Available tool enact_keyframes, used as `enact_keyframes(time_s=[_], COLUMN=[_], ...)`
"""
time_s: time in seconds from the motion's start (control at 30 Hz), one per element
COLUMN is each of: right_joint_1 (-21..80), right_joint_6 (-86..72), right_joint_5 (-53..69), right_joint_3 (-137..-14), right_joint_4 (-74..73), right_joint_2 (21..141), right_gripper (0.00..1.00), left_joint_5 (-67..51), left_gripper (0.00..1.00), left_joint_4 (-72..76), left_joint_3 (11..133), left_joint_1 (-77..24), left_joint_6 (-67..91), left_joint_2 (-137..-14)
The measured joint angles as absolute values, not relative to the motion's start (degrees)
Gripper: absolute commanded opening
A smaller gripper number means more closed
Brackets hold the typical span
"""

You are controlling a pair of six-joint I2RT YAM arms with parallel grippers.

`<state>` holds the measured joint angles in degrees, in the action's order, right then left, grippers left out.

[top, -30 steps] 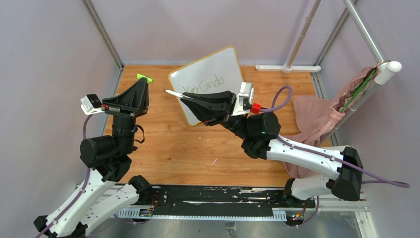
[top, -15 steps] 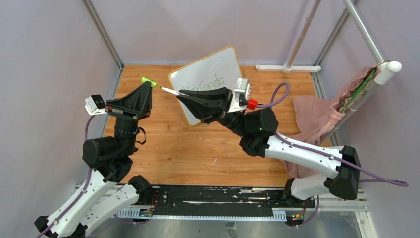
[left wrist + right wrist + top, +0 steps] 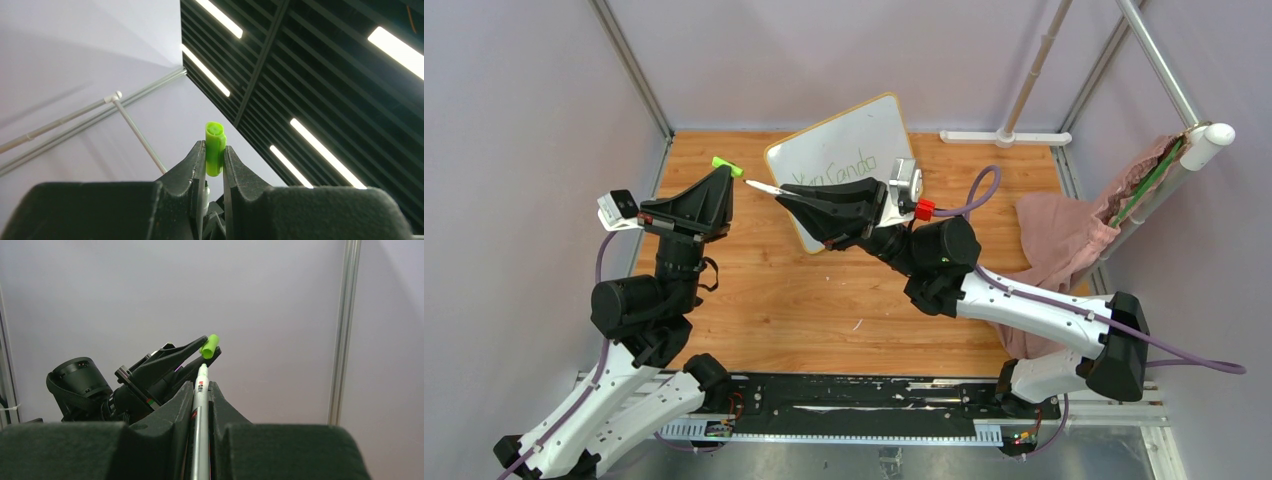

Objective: Write a sentence on the whiteboard
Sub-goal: Close the whiteboard marker at the center of the board.

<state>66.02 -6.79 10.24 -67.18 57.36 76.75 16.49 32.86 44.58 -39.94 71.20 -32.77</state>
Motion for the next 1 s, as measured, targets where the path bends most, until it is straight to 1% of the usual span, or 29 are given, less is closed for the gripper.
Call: enact_keyframes(time_s=[1.0], right_joint_1=[66.65], right_joint_6=[-6.17], right_joint_5=[8.43], right_joint_3=[-67.18], right_joint_4=[58.08], right_joint_2=[76.71], right_gripper=[0.00], left_joint_5=[16.58], left_gripper=[0.00], left_joint_4=[32.88], left_joint_3=[43.79], left_joint_1=[-39.94], left_joint_6=[71.18], left_joint_2=[-32.36])
